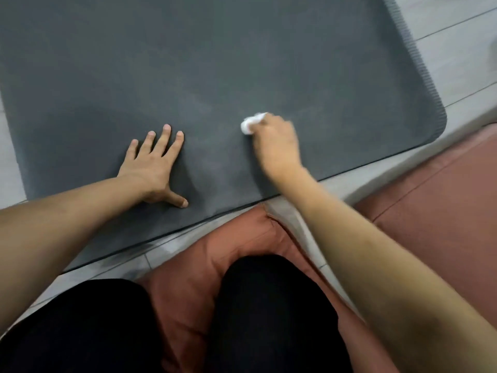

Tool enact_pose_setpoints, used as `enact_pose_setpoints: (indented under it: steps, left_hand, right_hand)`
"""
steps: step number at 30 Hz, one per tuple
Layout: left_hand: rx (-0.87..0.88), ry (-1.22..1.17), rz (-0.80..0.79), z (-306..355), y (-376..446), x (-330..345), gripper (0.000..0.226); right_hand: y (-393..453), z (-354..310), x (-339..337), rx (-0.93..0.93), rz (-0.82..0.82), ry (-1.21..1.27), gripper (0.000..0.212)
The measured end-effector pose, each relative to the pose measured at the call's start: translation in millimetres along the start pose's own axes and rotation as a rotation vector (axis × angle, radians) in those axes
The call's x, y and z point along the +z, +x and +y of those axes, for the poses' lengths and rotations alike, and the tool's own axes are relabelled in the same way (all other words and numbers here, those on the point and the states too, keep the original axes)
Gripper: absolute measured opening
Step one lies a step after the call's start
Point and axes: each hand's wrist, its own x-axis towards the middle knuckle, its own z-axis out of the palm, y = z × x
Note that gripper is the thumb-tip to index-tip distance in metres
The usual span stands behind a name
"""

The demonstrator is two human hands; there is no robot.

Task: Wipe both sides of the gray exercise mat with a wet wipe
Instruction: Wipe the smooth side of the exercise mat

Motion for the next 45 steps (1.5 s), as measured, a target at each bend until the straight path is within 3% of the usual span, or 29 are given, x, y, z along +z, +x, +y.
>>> enact_pose_setpoints:
  steps: [4,7,11,15,17,19,22,24,26,30,33,35,38,41,43,45]
  left_hand:
    - [-0.005,0.012,0.002,1.9,-1.6,-1.9,0.158]
    - [-0.005,0.005,-0.003,1.3,-1.5,-1.5,0.158]
    - [-0.005,0.003,-0.008,1.4,0.2,-2.6,0.160]
    - [-0.003,0.011,-0.001,1.2,0.3,-3.1,0.161]
    - [-0.003,0.022,0.009,0.5,0.5,-2.6,0.161]
    - [-0.002,0.027,0.009,0.4,0.4,-3.3,0.161]
    - [-0.010,0.035,0.005,0.7,-0.6,-3.0,0.161]
    - [-0.012,0.030,0.003,0.3,-0.7,-3.8,0.162]
    - [-0.012,0.030,-0.002,1.6,-1.8,-4.8,0.162]
    - [-0.025,0.051,-0.009,4.4,-2.6,-5.9,0.161]
    - [-0.027,0.047,-0.009,6.1,-3.4,-7.5,0.161]
    - [-0.030,0.042,-0.011,5.8,-3.9,-9.0,0.161]
    - [-0.034,0.044,-0.015,4.9,-5.0,-7.8,0.161]
    - [-0.026,0.035,-0.011,2.9,-2.6,-5.8,0.160]
    - [-0.017,0.021,-0.001,0.8,-0.5,-4.4,0.160]
    - [-0.005,0.009,0.009,-1.9,0.1,-1.2,0.160]
  right_hand:
    - [16.7,100.3,-32.0,0.523,-0.049,-0.047,0.028]
    - [10.7,104.1,-38.8,0.651,-0.028,0.052,0.029]
    - [-11.4,0.5,-22.3,0.278,-0.061,0.227,0.024]
    - [-34.5,-83.8,-18.6,-0.079,-0.308,0.236,0.015]
    - [-34.5,-54.8,-17.6,-0.055,-0.139,0.220,0.014]
    - [-33.6,2.8,-21.8,0.130,-0.034,0.122,0.021]
    - [-38.1,92.1,-43.5,0.568,-0.045,0.090,0.030]
    - [-37.7,102.0,-46.3,0.706,-0.017,0.098,0.028]
    - [-37.0,60.8,-39.4,0.582,-0.044,0.138,0.026]
    - [-59.9,-61.1,-22.0,0.128,-0.180,0.321,0.018]
    - [-63.0,-62.7,-26.7,-0.088,-0.221,0.307,0.017]
    - [-53.9,-18.9,-31.9,0.037,-0.219,0.210,0.018]
    - [-52.2,72.5,-38.6,0.479,-0.119,0.071,0.024]
    - [-54.6,108.9,-43.9,0.815,-0.018,0.158,0.017]
    - [-52.9,84.7,-38.3,0.856,0.002,0.191,0.016]
    - [-58.7,29.9,-30.2,0.704,-0.026,0.256,0.017]
